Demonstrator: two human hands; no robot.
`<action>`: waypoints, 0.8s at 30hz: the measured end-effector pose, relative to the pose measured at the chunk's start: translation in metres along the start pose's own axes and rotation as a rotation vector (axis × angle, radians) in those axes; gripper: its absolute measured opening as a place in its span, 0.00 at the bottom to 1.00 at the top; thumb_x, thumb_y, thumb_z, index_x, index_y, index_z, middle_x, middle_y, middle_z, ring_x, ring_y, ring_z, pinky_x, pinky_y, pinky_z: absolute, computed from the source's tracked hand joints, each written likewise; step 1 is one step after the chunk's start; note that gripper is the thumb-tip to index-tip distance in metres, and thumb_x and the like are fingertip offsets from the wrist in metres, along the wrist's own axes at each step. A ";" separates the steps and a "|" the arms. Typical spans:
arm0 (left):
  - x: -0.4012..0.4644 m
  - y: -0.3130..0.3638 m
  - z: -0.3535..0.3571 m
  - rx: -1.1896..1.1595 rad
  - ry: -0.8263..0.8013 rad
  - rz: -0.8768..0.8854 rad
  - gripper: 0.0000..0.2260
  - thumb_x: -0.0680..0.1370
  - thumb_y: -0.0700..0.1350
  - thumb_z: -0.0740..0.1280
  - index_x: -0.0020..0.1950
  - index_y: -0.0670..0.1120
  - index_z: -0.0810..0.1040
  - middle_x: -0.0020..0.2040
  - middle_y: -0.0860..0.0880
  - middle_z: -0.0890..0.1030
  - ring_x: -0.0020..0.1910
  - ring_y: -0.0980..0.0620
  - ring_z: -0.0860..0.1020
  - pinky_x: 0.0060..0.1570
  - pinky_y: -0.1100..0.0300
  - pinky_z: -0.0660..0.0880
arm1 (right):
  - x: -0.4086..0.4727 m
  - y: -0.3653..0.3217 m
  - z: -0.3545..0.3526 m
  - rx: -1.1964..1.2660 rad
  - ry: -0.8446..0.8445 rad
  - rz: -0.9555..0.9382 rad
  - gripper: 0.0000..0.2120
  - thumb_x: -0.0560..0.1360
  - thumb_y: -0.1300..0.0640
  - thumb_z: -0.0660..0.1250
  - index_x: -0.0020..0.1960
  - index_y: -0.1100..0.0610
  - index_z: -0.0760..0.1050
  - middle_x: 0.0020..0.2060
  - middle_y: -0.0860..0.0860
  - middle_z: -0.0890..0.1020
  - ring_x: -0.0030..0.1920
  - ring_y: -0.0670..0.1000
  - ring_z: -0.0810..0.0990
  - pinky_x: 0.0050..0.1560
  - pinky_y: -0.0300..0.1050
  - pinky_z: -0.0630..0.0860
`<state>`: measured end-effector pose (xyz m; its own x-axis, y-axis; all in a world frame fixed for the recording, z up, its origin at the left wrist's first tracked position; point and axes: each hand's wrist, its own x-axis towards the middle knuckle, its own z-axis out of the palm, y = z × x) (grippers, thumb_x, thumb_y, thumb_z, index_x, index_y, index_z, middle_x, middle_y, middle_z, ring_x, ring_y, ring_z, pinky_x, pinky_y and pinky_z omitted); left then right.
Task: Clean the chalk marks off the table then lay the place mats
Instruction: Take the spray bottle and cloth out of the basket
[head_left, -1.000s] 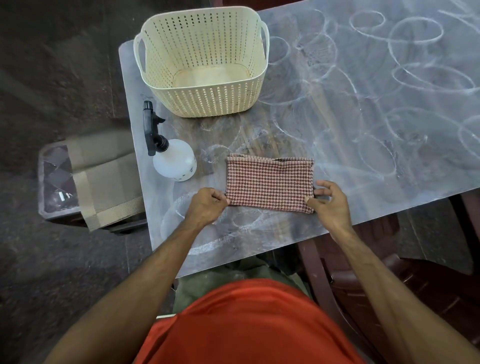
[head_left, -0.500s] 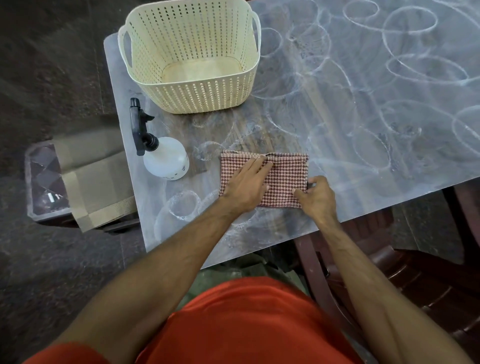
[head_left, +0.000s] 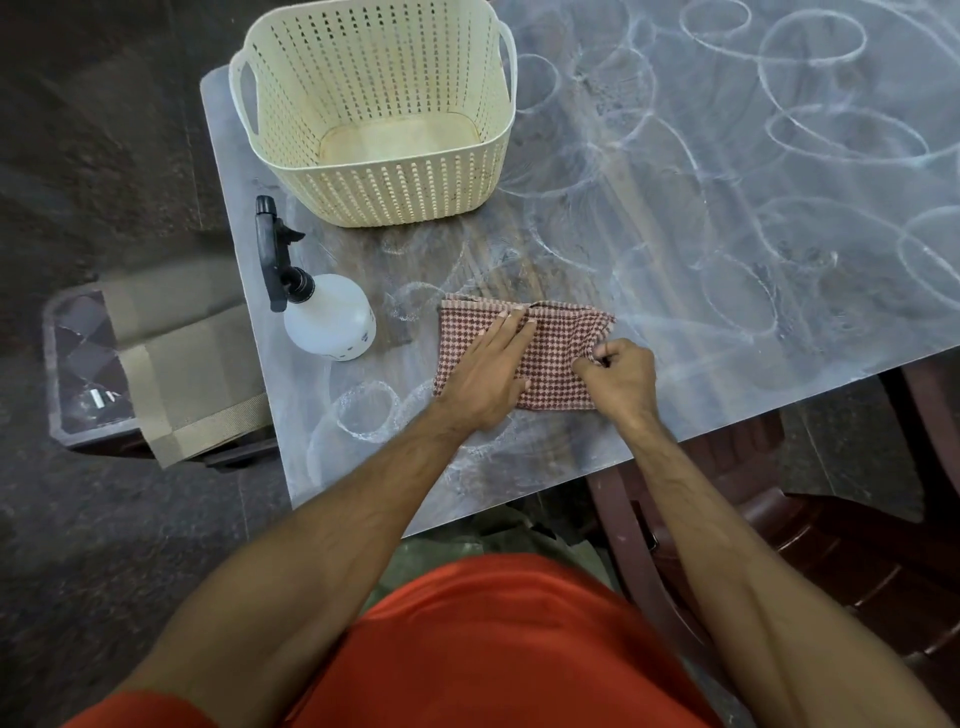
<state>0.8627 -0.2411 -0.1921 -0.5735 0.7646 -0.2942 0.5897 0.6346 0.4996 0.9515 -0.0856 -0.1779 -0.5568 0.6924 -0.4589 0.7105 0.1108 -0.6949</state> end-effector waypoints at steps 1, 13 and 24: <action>-0.003 -0.001 0.000 -0.029 0.052 -0.005 0.34 0.79 0.43 0.66 0.80 0.44 0.51 0.81 0.45 0.49 0.79 0.46 0.49 0.77 0.53 0.47 | 0.001 0.001 0.002 0.011 0.008 -0.013 0.09 0.64 0.54 0.74 0.38 0.49 0.75 0.43 0.52 0.82 0.48 0.54 0.82 0.52 0.55 0.80; -0.014 -0.013 -0.010 -0.491 0.132 -0.105 0.24 0.80 0.40 0.65 0.76 0.41 0.64 0.76 0.43 0.65 0.75 0.48 0.63 0.74 0.60 0.56 | -0.014 -0.035 0.011 0.506 -0.015 0.028 0.20 0.72 0.68 0.72 0.61 0.55 0.75 0.54 0.52 0.82 0.52 0.51 0.83 0.45 0.44 0.81; -0.011 -0.046 -0.040 -1.391 0.310 -0.644 0.08 0.80 0.47 0.66 0.46 0.46 0.83 0.42 0.47 0.84 0.46 0.49 0.81 0.53 0.53 0.79 | -0.050 -0.066 0.096 -0.295 -0.296 -0.612 0.27 0.72 0.67 0.65 0.71 0.59 0.68 0.60 0.57 0.74 0.58 0.56 0.75 0.57 0.53 0.75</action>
<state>0.8195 -0.2833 -0.1791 -0.7064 0.2522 -0.6613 -0.6607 0.1002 0.7439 0.8913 -0.1956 -0.1623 -0.9534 0.2293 -0.1963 0.2991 0.6310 -0.7158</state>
